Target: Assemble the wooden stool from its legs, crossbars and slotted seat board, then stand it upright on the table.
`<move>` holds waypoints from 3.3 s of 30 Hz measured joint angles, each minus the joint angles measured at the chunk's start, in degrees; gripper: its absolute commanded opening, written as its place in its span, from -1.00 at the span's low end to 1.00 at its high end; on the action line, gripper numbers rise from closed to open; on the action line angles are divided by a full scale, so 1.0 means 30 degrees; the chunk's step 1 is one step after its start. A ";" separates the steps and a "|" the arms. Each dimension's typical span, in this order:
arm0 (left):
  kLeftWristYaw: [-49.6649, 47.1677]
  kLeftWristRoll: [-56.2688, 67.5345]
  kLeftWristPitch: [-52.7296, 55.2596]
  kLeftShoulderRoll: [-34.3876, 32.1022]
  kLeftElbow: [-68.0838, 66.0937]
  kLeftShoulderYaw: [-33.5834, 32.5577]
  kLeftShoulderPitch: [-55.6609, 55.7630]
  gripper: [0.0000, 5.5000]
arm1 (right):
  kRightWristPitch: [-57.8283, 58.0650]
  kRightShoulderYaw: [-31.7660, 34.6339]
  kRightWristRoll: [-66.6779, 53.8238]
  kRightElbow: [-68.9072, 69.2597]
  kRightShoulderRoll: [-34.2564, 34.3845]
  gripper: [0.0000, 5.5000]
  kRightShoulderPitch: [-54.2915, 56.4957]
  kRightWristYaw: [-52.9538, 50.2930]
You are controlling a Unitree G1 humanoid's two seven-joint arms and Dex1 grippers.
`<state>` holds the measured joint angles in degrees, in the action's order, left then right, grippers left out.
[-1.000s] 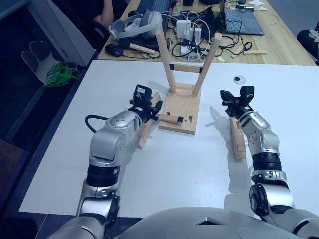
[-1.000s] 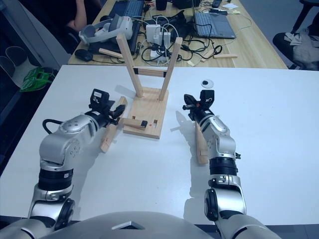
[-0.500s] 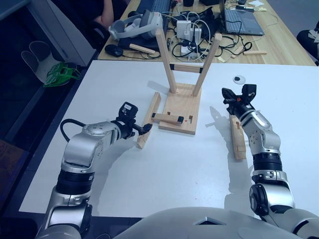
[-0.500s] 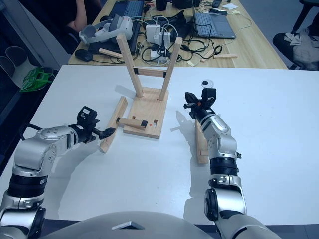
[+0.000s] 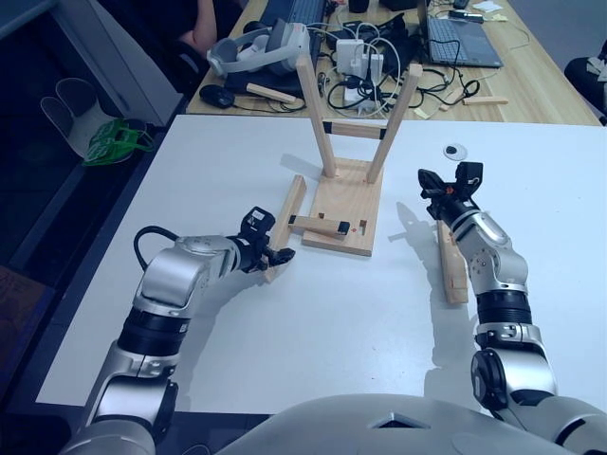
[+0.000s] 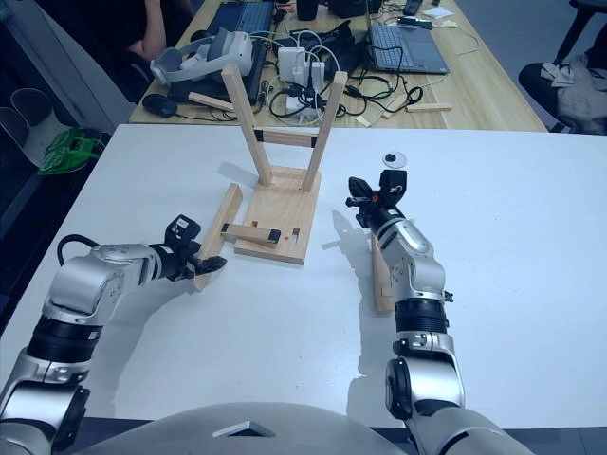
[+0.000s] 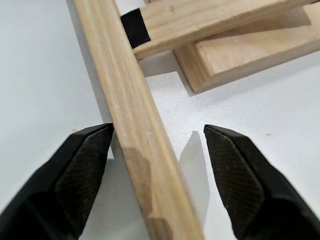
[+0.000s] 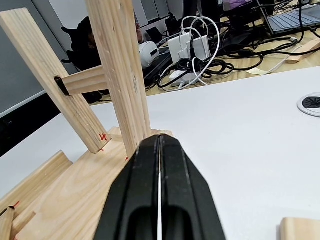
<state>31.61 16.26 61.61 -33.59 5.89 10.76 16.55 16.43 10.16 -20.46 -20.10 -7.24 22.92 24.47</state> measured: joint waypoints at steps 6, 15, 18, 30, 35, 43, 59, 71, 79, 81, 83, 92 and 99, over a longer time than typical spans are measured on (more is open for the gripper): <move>0.0811 -0.0182 -0.0570 -0.0287 -0.0742 0.0464 0.0339 -0.30 | -0.0227 0.0002 0.0000 -0.0074 0.0070 -1.00 0.0094 -0.0007; -0.0149 0.1075 0.1024 0.0930 -0.0298 -0.2956 -0.0266 -0.62 | -0.0193 0.0100 -0.0184 -0.0039 -0.0059 -1.00 0.0089 -0.0033; -0.0380 0.1936 0.1235 0.1765 0.0942 -0.3978 -0.0532 -0.63 | -0.0155 0.0172 -0.0236 0.0015 -0.0251 -1.00 0.0078 0.0084; -0.1883 0.5591 -0.2704 0.5868 0.3572 -0.9584 -0.0945 -0.63 | 0.5303 -0.0347 -0.3452 0.6016 -0.1419 -0.53 -0.0441 0.1794; -0.1727 0.8395 -0.3793 0.7516 0.4663 -1.0268 -0.1071 -0.63 | 0.9930 -0.0206 -0.7207 0.8692 -0.2019 -0.23 -0.0748 0.2723; -0.1609 1.1720 -0.4319 0.9423 0.5231 -0.8260 -0.0395 -0.63 | 1.3349 -0.0471 -1.2196 0.9533 -0.1081 -0.11 0.1754 0.3254; -0.4165 1.2539 -0.6878 1.0450 0.5164 -0.7223 0.1110 -0.63 | 1.3139 -0.2225 -1.2131 0.9426 -0.1396 -0.11 0.1898 0.4055; -0.4965 1.4056 -0.6656 1.0226 0.5512 -0.6581 0.0955 -0.63 | 1.3043 -0.2244 -1.2312 0.9357 -0.0775 -0.45 0.1889 0.4058; -0.5129 1.4309 -0.6761 0.9879 0.5284 -0.6477 0.1038 -0.63 | 1.3243 -0.2090 -1.2765 0.8720 -0.0971 -0.47 0.1973 0.4259; -0.5231 1.4300 -0.6899 0.9864 0.5268 -0.6391 0.1111 -0.63 | 1.3243 -0.2067 -1.2769 0.8568 -0.1059 -0.47 0.2115 0.4343; -0.5280 1.4285 -0.6940 0.9861 0.5194 -0.6316 0.1146 -0.63 | 1.3243 -0.2036 -1.2771 0.8457 -0.1104 -0.47 0.2120 0.4409; -0.5248 1.3865 -0.7517 0.9322 0.4461 -0.6741 0.1391 -0.63 | 1.2690 -0.0820 -1.2605 0.7580 -0.1689 -0.61 0.2136 0.4177; -0.5181 1.3526 -0.7697 0.8952 0.4272 -0.7004 0.1341 -0.63 | 1.2411 -0.0110 -1.2339 0.7338 -0.2315 -1.00 0.2133 0.4105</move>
<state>16.07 56.84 38.52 -6.73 18.71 -10.25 20.57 53.67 9.83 -57.48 1.91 -14.19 29.32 36.79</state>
